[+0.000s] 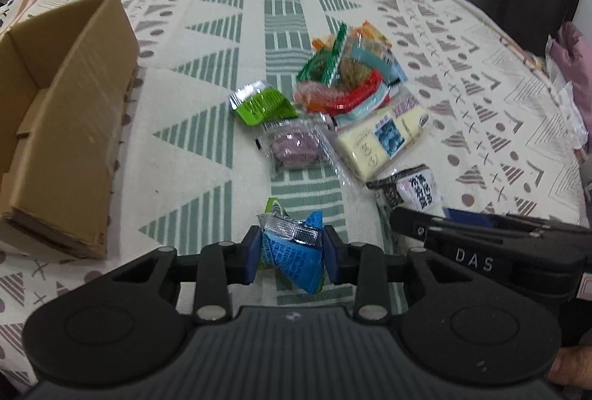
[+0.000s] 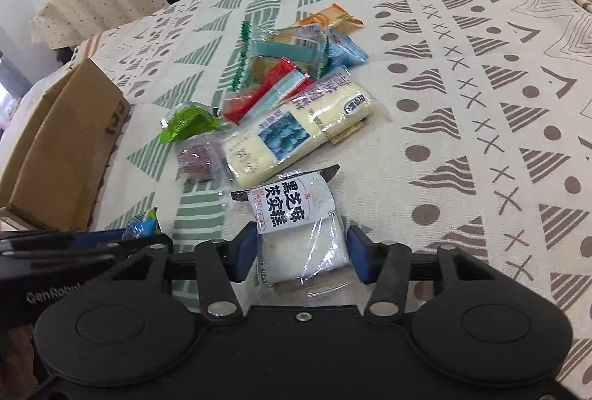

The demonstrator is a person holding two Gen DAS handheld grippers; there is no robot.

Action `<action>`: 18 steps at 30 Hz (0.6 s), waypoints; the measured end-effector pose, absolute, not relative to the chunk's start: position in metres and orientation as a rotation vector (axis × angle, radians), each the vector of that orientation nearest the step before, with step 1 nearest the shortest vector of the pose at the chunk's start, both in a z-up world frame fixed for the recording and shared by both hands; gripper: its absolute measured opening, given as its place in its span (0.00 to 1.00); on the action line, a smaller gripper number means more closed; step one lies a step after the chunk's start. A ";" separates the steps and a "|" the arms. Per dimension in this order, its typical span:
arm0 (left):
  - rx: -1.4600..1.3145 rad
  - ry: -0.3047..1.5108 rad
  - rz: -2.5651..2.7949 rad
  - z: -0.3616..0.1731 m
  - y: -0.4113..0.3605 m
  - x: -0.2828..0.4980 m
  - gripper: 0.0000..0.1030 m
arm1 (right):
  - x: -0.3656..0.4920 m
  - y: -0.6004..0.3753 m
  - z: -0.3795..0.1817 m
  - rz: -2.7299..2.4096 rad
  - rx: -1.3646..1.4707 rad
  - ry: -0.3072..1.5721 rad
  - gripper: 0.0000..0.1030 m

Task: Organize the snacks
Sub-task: 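Carry both snacks over the cardboard box and open both grippers to drop them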

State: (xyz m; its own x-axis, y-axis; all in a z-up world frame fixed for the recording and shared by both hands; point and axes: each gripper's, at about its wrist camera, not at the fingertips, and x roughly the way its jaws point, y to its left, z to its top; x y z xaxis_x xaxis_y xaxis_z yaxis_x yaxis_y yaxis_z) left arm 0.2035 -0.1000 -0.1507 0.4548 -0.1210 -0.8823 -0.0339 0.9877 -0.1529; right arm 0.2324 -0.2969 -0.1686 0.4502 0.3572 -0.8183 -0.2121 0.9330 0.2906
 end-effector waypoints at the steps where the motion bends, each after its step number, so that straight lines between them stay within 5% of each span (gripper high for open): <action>1: -0.160 1.089 -0.054 -0.147 -0.098 0.203 0.33 | 0.231 -0.296 -0.165 0.355 0.155 1.035 0.47; 18: -0.201 0.957 -0.015 -0.091 -0.051 0.185 0.33 | 0.216 -0.254 -0.104 0.391 0.161 0.905 0.47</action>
